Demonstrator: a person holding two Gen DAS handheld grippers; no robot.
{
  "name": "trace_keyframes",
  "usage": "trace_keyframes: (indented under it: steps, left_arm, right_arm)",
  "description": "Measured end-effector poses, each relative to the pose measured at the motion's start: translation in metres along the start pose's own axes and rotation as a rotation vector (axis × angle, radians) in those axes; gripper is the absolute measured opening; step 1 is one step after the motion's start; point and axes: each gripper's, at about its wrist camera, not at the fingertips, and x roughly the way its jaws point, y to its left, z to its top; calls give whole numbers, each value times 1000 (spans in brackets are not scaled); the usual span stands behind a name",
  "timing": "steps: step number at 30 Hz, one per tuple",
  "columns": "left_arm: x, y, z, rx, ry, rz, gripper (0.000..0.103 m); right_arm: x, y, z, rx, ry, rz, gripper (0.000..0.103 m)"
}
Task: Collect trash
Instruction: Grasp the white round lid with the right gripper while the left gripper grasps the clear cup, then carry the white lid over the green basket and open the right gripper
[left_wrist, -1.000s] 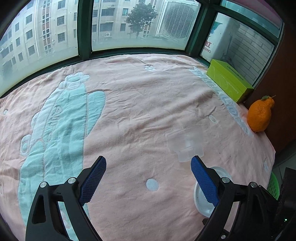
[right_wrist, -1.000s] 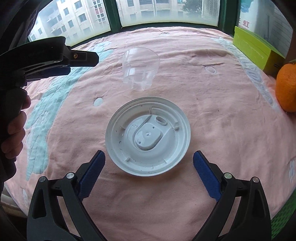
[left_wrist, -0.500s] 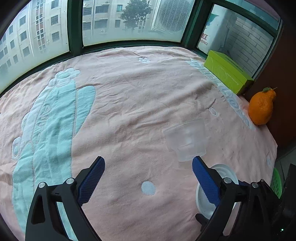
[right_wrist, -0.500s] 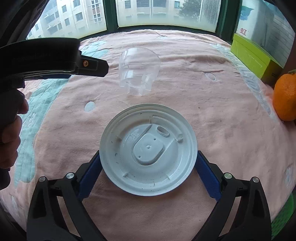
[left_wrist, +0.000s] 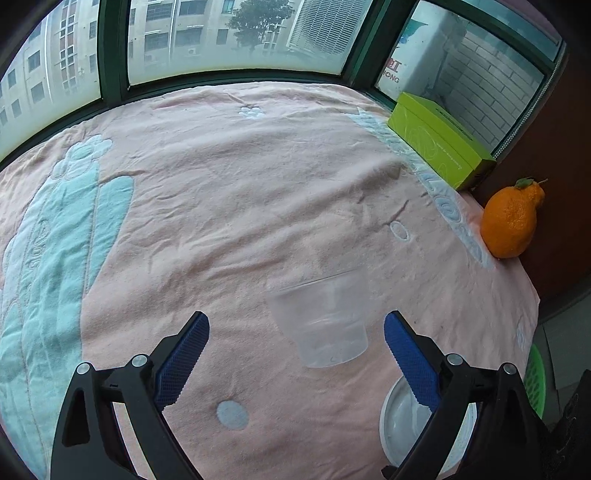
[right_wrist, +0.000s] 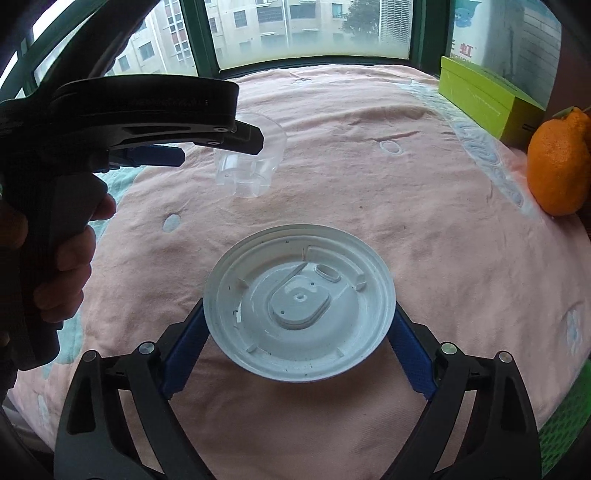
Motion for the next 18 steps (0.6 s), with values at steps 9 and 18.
trace_keyframes:
  steps: [9,18]
  left_arm:
    - [22,-13,11,-9,34,-24,84]
    - [28,-10,10,-48,51,-42,61]
  right_arm:
    - [-23,-25,-11,57,-2,8,85]
    - [-36,-35,-20,83,-25,6,84]
